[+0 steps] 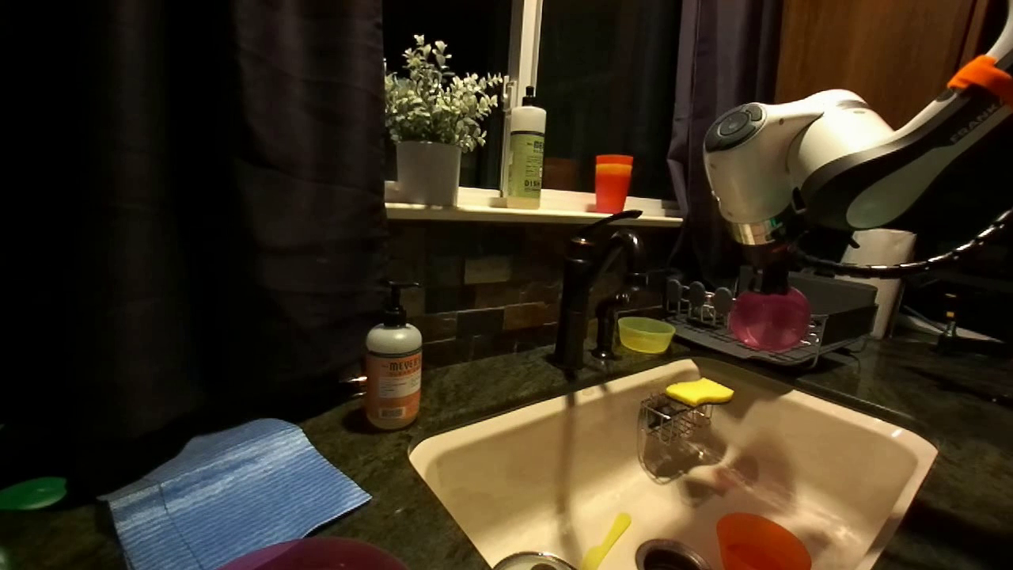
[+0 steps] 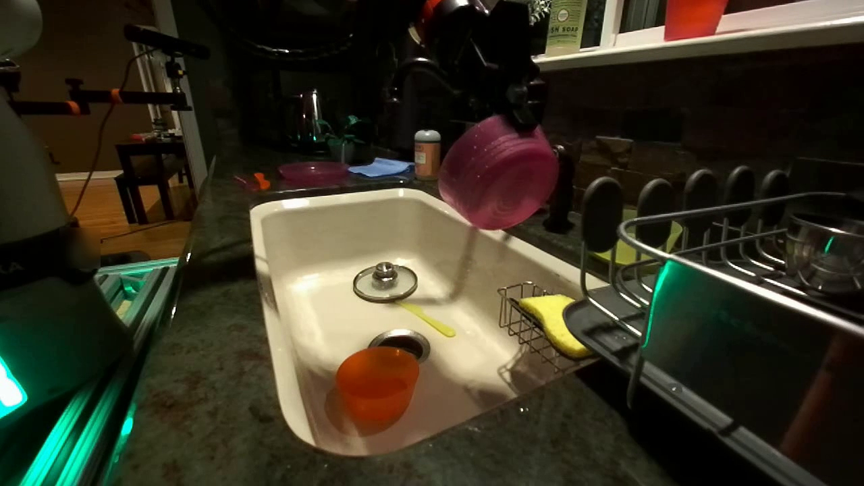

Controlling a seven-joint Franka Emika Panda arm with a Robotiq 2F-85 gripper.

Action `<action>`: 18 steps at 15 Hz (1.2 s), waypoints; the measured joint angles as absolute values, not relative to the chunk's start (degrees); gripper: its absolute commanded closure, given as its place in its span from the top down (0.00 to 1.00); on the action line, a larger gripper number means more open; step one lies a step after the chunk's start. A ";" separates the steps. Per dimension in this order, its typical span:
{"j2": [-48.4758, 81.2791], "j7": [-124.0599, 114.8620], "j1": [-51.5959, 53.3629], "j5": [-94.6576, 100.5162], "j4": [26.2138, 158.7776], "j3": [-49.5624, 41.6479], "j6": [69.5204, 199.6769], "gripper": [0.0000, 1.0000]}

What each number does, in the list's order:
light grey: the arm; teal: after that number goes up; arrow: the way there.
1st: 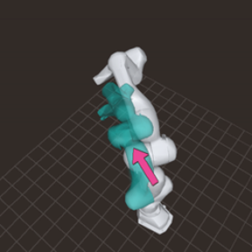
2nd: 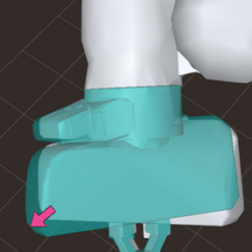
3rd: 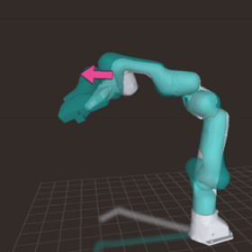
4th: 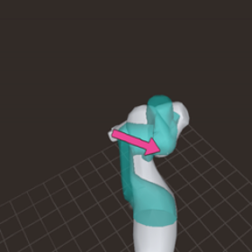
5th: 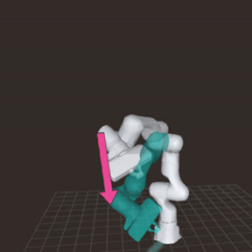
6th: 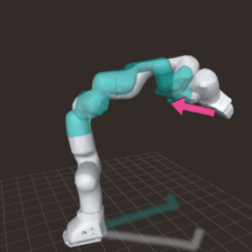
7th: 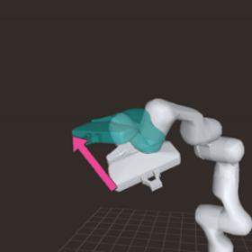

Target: Put the bowl in the dish tray

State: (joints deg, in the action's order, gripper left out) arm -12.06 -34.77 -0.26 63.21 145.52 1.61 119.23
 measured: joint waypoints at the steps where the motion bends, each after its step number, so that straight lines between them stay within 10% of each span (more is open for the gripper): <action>1: -12.08 -34.49 -0.09 64.03 145.51 1.92 119.23 0.01; 18: -19.53 -26.78 3.72 86.25 148.71 6.27 104.48 0.01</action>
